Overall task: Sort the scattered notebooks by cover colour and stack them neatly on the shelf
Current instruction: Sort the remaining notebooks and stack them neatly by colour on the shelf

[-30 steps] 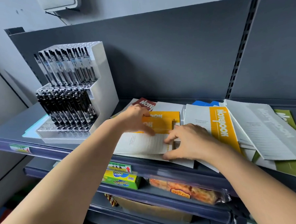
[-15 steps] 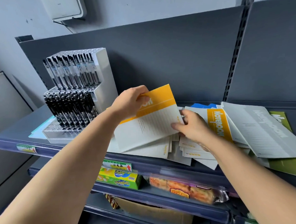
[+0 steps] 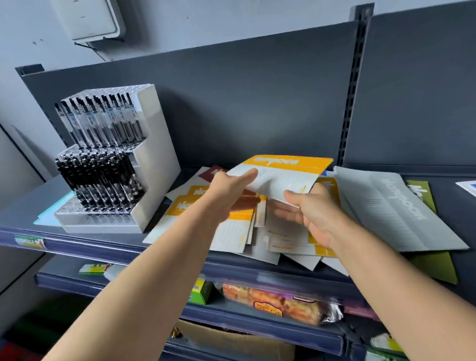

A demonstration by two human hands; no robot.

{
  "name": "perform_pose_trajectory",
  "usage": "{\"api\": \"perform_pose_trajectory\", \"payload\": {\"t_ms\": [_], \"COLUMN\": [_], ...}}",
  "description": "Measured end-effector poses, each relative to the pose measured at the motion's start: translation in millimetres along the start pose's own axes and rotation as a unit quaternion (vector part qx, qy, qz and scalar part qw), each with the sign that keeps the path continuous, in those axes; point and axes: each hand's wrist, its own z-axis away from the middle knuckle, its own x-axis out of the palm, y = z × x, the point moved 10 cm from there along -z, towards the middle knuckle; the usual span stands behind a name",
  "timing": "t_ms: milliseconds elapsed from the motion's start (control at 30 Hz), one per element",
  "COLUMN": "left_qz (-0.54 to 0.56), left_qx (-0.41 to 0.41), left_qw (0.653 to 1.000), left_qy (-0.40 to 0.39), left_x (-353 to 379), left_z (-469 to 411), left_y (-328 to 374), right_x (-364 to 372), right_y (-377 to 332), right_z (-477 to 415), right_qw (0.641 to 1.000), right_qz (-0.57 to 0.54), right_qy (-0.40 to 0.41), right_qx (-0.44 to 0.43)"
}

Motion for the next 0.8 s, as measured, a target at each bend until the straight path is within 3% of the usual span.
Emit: {"api": "perform_pose_trajectory", "payload": {"t_ms": [67, 100, 200, 300, 367, 467, 567, 700, 800], "left_qz": [0.097, 0.082, -0.051, -0.209, -0.259, -0.308, -0.419, -0.477, -0.473], "left_qx": [0.028, 0.037, 0.041, 0.038, 0.063, 0.100, 0.120, 0.083, 0.057], "left_qw": [0.994, 0.994, 0.992, 0.972, 0.961, 0.944, 0.894, 0.861, 0.861], "left_qy": [0.034, 0.054, 0.108, 0.095, 0.067, 0.063, 0.102, 0.156, 0.179], "left_x": [8, 10, 7, 23, 42, 47, 15, -54, -97], "left_z": [-8, -10, -27, -26, -22, -17, -1, 23, 39], "left_y": [3, 6, 7, 3, 3, 4, 9, 6, -1], "right_x": [-6, -16, -59, -78, -73, -52, -23, 41, 90], "right_y": [4, 5, -14, -51, -56, -42, -27, -6, 20], "right_z": [10, 14, 19, 26, 27, 18, 11, 16, 26], "right_qw": [0.992, 0.970, 0.834, 0.720, 0.704, 0.704, 0.695, 0.693, 0.653], "right_qz": [0.109, 0.226, 0.550, 0.686, 0.694, 0.694, 0.696, 0.666, 0.675], "right_qy": [-0.059, -0.076, -0.038, 0.071, 0.085, 0.017, -0.047, -0.159, -0.248], "right_qx": [0.032, 0.046, 0.021, -0.082, -0.121, -0.153, -0.175, -0.226, -0.239]}}
